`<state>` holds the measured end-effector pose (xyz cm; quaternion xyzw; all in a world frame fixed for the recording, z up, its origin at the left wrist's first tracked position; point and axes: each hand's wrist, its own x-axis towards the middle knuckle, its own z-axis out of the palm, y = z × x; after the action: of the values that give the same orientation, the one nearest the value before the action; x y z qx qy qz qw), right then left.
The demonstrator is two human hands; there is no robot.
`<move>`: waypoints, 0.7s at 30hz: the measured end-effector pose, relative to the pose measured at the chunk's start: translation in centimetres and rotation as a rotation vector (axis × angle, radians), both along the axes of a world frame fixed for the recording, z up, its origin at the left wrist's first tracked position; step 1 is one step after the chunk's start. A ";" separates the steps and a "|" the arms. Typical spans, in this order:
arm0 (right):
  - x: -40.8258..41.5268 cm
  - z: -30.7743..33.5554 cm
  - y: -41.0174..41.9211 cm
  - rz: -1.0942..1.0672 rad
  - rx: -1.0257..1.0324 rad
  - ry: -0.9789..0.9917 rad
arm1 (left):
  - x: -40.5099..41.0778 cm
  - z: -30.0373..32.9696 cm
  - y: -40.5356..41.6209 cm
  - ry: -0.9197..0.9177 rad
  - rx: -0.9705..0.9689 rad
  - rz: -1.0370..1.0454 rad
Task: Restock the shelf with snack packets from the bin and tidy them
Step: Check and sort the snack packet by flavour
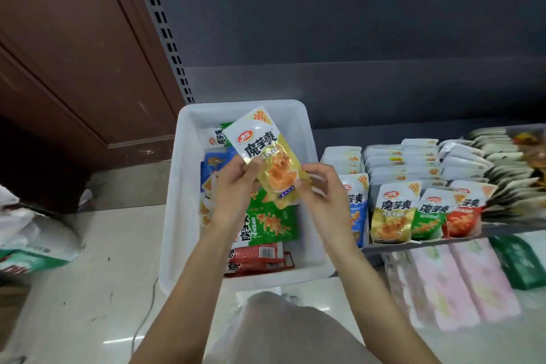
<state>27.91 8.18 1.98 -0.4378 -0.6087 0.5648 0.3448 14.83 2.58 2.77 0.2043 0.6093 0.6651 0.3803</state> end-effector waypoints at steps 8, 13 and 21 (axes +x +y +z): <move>11.1 2.9 1.6 -0.255 0.477 -0.268 | 9.0 2.4 4.5 0.429 0.130 -0.446; 17.0 0.7 3.0 -0.394 0.444 -0.361 | 14.5 0.7 7.2 0.668 0.083 -0.569; 17.8 -4.0 5.2 -0.215 0.339 -0.437 | 14.7 -2.5 7.0 0.946 -0.095 -0.548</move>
<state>45.70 13.35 -1.98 -0.5472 -0.7043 0.3075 0.3316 29.51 9.54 0.28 0.6150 0.6676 0.3491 0.2329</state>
